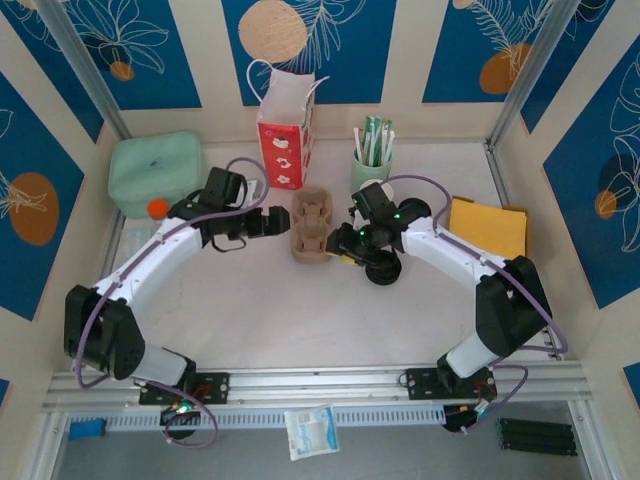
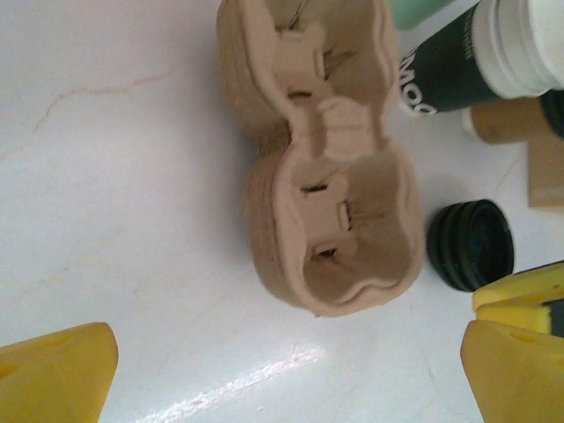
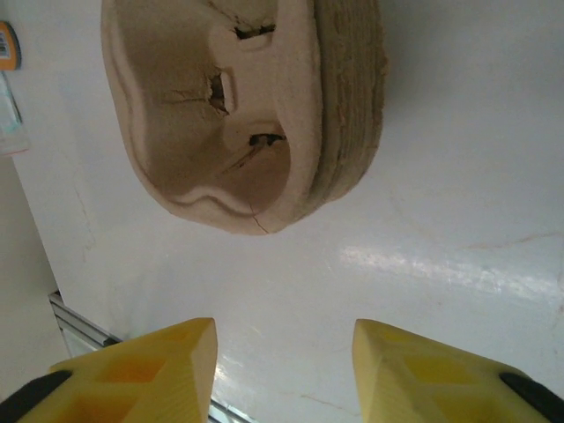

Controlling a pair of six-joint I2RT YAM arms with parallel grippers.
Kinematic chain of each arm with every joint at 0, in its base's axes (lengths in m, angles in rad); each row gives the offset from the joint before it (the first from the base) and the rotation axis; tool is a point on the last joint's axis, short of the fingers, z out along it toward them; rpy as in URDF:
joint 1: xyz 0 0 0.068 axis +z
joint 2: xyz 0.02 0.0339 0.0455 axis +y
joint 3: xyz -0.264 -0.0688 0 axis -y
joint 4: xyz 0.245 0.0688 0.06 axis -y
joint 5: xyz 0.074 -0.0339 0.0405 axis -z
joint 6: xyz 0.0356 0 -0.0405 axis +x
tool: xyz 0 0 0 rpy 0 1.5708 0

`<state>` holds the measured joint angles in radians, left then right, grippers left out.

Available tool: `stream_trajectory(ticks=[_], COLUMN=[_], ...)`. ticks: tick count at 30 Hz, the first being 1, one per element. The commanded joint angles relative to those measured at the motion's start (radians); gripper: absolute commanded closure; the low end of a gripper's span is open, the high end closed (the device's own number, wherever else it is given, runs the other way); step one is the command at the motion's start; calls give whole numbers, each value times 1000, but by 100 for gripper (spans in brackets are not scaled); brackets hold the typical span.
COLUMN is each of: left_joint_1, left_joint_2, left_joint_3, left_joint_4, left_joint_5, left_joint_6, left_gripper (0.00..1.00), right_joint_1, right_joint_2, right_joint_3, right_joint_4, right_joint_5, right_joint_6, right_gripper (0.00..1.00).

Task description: Pack the takeout coffee

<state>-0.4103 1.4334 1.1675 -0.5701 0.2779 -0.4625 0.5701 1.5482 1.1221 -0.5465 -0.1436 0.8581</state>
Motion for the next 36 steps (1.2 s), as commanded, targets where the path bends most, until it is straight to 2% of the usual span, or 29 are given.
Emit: stream_trajectory(ticks=[1,19,36], left_joint_1=[-18,-76,-90], left_joint_2=[-10,108,166], left_joint_3=[-25,-39,-32], left_joint_4=[3,25,35], left_joint_5=[-28,-87,-95], left_joint_6=[3,20,35], left_gripper=[0,1,1], right_joint_1=[8,6,-10], right_joint_2=[16,103,139], right_joint_3=[-23,-2,29], right_joint_4=[51,111,128], right_joint_5=[-19,-31,-49], right_joint_6=[48,61,58], right_gripper=[57,67,69])
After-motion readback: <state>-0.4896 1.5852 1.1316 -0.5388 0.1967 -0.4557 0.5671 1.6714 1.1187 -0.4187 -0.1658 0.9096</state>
